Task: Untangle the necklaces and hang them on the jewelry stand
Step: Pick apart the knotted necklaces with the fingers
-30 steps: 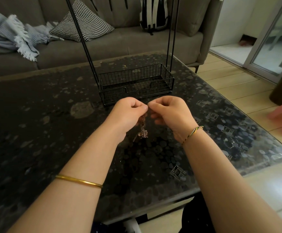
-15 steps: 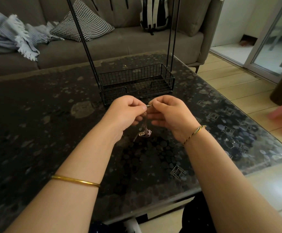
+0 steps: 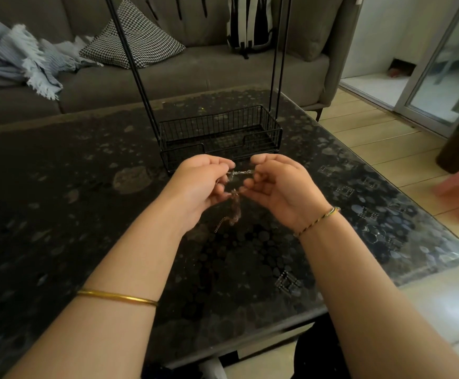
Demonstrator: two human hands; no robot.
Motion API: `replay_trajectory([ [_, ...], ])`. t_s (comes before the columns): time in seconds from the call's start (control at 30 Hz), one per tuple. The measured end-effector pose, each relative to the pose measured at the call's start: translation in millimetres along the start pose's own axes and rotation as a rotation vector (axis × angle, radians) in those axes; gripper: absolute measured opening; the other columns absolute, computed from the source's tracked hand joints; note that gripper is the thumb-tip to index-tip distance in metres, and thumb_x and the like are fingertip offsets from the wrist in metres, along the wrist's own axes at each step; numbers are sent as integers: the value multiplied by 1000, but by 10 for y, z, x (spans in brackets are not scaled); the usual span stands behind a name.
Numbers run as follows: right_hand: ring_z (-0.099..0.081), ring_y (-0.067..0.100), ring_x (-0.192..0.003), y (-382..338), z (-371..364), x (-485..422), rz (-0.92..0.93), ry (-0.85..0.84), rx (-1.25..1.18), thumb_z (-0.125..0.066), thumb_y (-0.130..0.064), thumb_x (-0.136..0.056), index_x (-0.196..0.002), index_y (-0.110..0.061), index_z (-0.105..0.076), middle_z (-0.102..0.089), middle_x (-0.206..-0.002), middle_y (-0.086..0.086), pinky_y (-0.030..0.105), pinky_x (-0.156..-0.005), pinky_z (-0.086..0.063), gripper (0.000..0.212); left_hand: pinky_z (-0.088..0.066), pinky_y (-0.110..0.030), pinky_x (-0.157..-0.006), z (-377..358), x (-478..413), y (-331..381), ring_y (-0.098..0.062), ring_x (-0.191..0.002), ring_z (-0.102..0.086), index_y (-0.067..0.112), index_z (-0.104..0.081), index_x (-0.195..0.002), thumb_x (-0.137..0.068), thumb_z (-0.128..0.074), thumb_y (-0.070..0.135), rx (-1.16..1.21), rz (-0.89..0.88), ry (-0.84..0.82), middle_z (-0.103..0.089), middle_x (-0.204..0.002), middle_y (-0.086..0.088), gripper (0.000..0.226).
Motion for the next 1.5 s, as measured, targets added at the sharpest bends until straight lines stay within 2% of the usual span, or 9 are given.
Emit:
replay_trajectory([
  [0.17,-40,8,-45,-4,12,-15,23,30,18,-44,2,-92,-96,-9,-56,-44,-63,0,24,-50,-43,17,-44,-23,-59,-32,-2,-35,-8,-71,-52,17,-68,-95,-90,-58,3,-141,22,-44,-63,-88,1,18],
  [0.3,-35,5,-40,-40,47,-11,53,25,37,-51,2,-89,-93,-9,-59,-49,-66,1,22,-46,-38,14,-46,-25,-61,37,-39,-86,-12,-79,-54,20,-66,-89,-92,-59,10,-272,1,80,-63,-97,-1,13],
  [0.57,-50,2,-53,43,-79,20,86,-53,616,-62,-10,-88,-82,-12,-65,-58,-68,-2,17,-51,-44,8,-55,-26,-67,50,-46,-74,-13,-84,-68,20,-58,-96,-100,-45,14,-118,-37,140,-66,-100,-5,14],
  [0.7,-39,4,-42,17,-55,17,69,-16,361,-54,-12,-94,-80,-11,-58,-57,-62,1,19,-44,-38,15,-56,-29,-68,-4,-42,-121,-16,-84,-68,17,-58,-98,-99,-48,14,-111,34,67,-66,-101,-7,10],
  [0.83,-34,8,-44,-27,-68,28,78,-27,219,-48,-10,-97,-83,-7,-55,-61,-65,5,18,-40,-32,15,-56,-34,-82,-136,5,-237,-19,-98,-67,16,-60,-102,-92,-56,6,-211,140,-135,-69,-104,-7,13],
  [1.0,-35,6,-43,-45,-123,42,60,-61,56,-45,-10,-99,-91,-6,-57,-61,-74,8,15,-37,-29,15,-50,-38,-93,-280,60,-267,-17,-106,-63,20,-63,-94,-84,-70,10,-357,69,-276,-68,-102,0,15],
  [1.2,-39,7,-48,-80,-39,40,55,-18,-4,-46,-8,-97,-107,-7,-59,-61,-83,7,17,-40,-35,16,-49,-31,-80,-237,40,-209,-14,-86,-69,17,-62,-98,-85,-69,11,-337,1,-218,-75,-87,-5,16],
  [1.37,-47,9,-53,-85,100,32,50,114,10,-53,-6,-93,-98,-6,-61,-61,-76,5,20,-46,-44,10,-45,-17,-62,-123,4,-166,-6,-71,-70,14,-57,-96,-90,-64,5,-336,-58,-81,-74,-84,-3,13],
  [1.5,-51,11,-55,-43,174,11,-8,170,-9,-53,-4,-93,-95,-6,-57,-59,-74,8,21,-47,-48,4,-49,-19,-67,-47,-9,-153,-4,-71,-70,16,-59,-91,-93,-58,2,-361,-89,-8,-72,-87,-2,13],
])
Point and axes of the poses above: each hand's wrist, its own x-axis away from the middle knuckle, its own z-axis out of the back of the hand, y = z × x, the point moved 6 cm from there along -x, towards the middle knuckle
